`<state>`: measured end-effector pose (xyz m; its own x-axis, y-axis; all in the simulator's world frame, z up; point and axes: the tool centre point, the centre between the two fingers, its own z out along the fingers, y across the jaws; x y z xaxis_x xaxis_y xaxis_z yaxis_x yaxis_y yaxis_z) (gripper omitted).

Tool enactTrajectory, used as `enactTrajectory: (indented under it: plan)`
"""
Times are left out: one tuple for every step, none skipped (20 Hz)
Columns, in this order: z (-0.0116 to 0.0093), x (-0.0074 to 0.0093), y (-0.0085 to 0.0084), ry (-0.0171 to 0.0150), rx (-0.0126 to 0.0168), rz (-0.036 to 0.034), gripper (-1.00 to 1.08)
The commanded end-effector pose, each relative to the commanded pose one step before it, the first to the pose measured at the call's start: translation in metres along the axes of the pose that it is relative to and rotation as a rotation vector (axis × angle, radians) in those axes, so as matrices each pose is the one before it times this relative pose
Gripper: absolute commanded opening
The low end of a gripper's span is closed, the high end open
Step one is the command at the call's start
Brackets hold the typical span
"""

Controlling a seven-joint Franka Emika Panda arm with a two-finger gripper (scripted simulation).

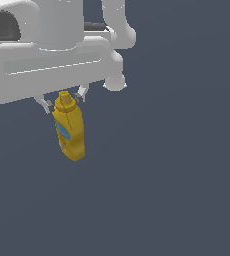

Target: Pick up the object and move it to a goal position.

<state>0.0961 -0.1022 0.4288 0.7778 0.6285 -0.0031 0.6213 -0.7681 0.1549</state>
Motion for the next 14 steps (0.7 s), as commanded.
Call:
enactTrajectory:
  plan:
    - [-0.02133, -0.00044, 0.00383, 0.00171, -0.01616, 0.05128, -1.00]
    - [-0.00533, -0.00002, 0.00103, -0.00154, -0.00319, 0.01638, -1.00]
    - [-0.00491, -0.00002, 0.00095, -0.00144, -0.00293, 0.01510, -1.00]
    - [-0.00450, -0.00001, 0.00089, -0.00133, -0.00269, 0.01385, -1.00]
    - [-0.00410, 0.00001, 0.00082, -0.00123, -0.00243, 0.01258, -1.00]
    - [-0.00368, 0.00002, 0.00077, -0.00112, -0.00218, 0.01130, -1.00]
    - [-0.00326, 0.00003, 0.00070, -0.00100, -0.00192, 0.01000, -1.00]
    - [-0.00288, 0.00004, 0.00063, -0.00090, -0.00169, 0.00883, -1.00]
    - [-0.00254, 0.00003, 0.00056, -0.00080, -0.00149, 0.00780, -1.00]
    - [-0.00223, 0.00004, 0.00049, -0.00070, -0.00130, 0.00682, -1.00]
    - [-0.00194, 0.00002, 0.00045, -0.00062, -0.00114, 0.00596, -1.00]
    - [-0.00166, 0.00004, 0.00036, -0.00053, -0.00096, 0.00505, -1.00]
    - [-0.00139, 0.00003, 0.00032, -0.00045, -0.00080, 0.00424, -1.00]
    - [-0.00113, 0.00003, 0.00028, -0.00037, -0.00065, 0.00344, -1.00]
